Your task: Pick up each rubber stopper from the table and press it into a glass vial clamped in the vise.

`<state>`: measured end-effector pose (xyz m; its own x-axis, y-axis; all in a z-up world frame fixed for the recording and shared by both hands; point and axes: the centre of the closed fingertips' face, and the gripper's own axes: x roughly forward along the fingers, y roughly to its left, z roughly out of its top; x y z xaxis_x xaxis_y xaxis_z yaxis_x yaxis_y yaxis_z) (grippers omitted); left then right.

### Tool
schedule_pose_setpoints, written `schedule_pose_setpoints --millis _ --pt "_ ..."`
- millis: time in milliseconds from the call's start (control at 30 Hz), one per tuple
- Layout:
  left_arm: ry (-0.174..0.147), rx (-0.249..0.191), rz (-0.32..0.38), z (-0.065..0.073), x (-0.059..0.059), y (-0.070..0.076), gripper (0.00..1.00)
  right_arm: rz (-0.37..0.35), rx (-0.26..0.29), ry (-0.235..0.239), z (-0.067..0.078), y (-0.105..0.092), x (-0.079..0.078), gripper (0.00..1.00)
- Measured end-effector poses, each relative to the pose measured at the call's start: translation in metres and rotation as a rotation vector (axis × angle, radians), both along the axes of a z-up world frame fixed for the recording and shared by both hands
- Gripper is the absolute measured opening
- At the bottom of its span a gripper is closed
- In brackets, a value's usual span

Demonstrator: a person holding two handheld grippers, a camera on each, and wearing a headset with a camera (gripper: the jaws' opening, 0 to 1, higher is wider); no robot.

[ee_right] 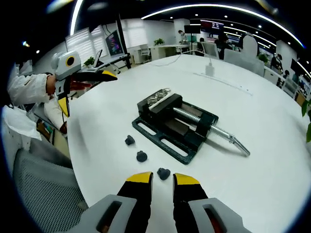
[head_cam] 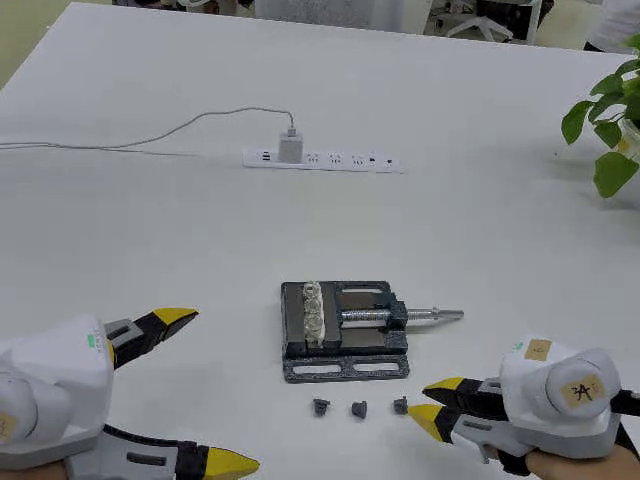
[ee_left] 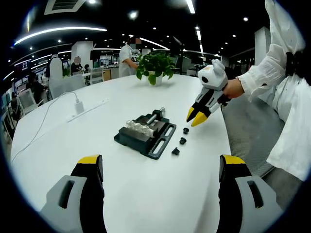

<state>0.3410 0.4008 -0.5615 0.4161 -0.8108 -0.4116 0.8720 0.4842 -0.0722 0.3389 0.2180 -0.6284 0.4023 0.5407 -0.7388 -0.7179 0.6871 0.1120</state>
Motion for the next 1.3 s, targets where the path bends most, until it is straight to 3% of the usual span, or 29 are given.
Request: schedule_pose_setpoints --millis 200,633,1300 --pt "0.005 0.000 0.000 -0.001 0.000 0.001 0.99 -0.043 0.003 0.019 -0.006 0.002 0.000 0.09" --pt "0.013 -0.003 -0.002 -0.004 0.002 0.002 0.97 -0.066 -0.002 0.032 -0.012 0.005 0.001 0.01" --pt "0.017 -0.009 -0.006 -0.005 0.001 -0.001 0.97 -0.089 -0.011 0.062 -0.014 0.000 0.001 0.00"
